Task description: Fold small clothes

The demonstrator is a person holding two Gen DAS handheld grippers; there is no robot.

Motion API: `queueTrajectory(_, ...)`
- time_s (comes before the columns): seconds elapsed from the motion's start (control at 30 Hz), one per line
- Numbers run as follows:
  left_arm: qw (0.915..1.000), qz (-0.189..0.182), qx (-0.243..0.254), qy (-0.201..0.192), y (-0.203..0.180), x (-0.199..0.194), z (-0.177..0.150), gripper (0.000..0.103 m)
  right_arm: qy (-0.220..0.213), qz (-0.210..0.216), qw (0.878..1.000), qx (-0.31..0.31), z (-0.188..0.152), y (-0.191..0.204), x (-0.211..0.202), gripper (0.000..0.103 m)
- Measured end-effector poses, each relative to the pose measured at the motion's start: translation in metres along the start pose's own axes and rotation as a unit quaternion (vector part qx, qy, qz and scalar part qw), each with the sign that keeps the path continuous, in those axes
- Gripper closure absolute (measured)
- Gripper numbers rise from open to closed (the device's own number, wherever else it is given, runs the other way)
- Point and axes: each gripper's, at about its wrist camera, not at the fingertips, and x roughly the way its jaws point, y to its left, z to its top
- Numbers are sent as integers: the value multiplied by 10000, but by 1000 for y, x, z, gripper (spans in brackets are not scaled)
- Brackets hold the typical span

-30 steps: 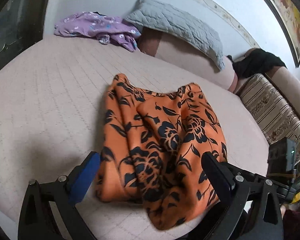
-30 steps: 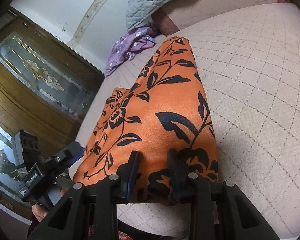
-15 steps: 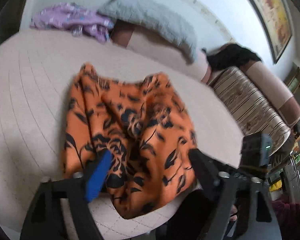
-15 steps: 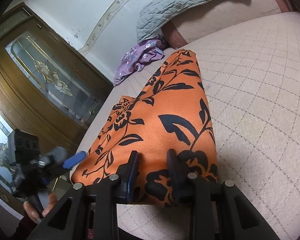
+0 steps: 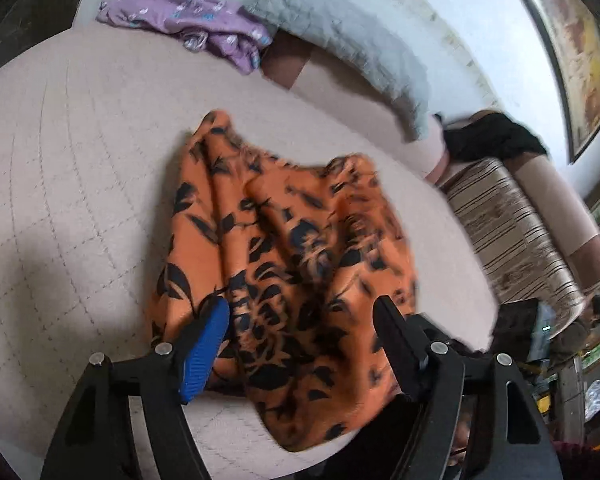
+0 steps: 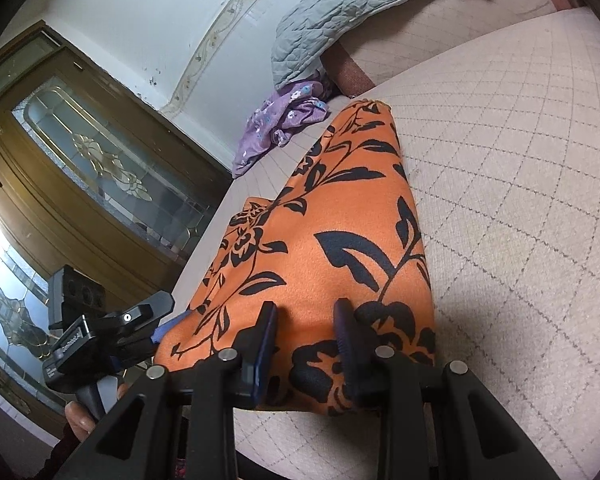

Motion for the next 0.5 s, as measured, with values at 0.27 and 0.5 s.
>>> queueTrajectory(0.27,9998,-71,-111,169,1,13,3,29,-8,33,10000,29,0,-1,0,70)
queueTrajectory(0.5,9991,-352,-92,200,-17,21,12,48,-8,35,10000,30,0,-1,0,70)
